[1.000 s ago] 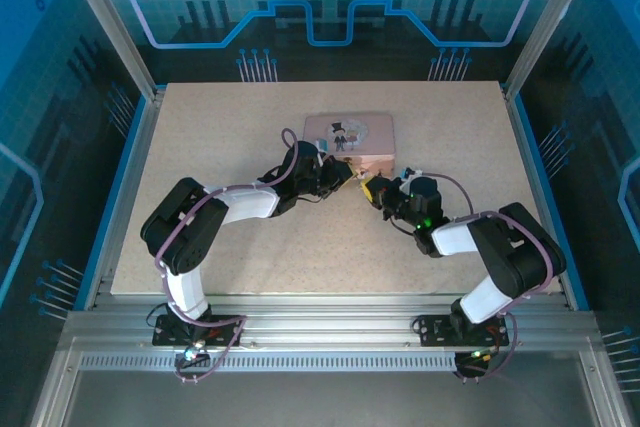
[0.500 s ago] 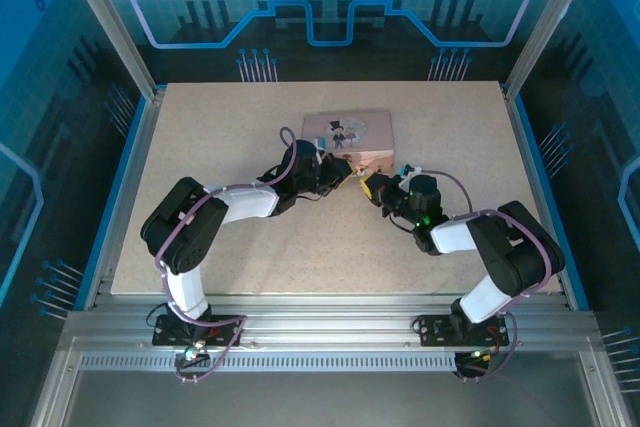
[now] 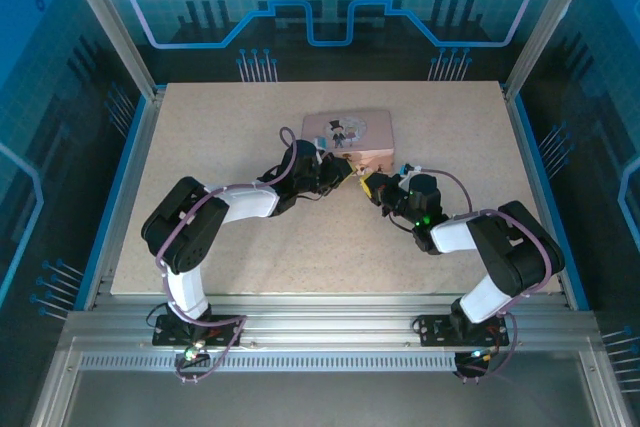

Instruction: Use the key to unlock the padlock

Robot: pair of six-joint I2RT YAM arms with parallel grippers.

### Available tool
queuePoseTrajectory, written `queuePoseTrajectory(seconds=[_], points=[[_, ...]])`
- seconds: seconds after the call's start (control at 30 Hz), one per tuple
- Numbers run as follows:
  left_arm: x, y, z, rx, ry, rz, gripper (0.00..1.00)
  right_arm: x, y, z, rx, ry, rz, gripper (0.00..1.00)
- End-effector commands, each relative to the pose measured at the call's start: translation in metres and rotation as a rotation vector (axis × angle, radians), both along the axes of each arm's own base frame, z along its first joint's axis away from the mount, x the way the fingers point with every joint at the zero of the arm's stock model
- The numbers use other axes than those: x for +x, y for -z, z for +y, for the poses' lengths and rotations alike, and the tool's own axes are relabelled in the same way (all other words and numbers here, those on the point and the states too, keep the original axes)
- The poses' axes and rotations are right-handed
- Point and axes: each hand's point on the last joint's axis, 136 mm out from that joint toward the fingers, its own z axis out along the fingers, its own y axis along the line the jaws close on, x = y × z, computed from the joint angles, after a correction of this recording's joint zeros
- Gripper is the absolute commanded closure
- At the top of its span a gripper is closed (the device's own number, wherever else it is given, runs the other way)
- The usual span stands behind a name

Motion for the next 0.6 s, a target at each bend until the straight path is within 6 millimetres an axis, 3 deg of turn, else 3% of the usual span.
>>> queuePoseTrajectory(seconds=[0.0, 0.57], points=[[-0.0097, -0.0121, -0.0162, -0.069, 0.071, -0.022, 0.96, 0.0053, -0.0296, 0.0080, 0.011, -0.011, -0.102, 1.00], [-0.0081, -0.0144, -0.0173, -0.076, 0.070, -0.024, 0.96, -0.0009, -0.0274, 0.0056, -0.010, -0.027, -0.097, 1.00]])
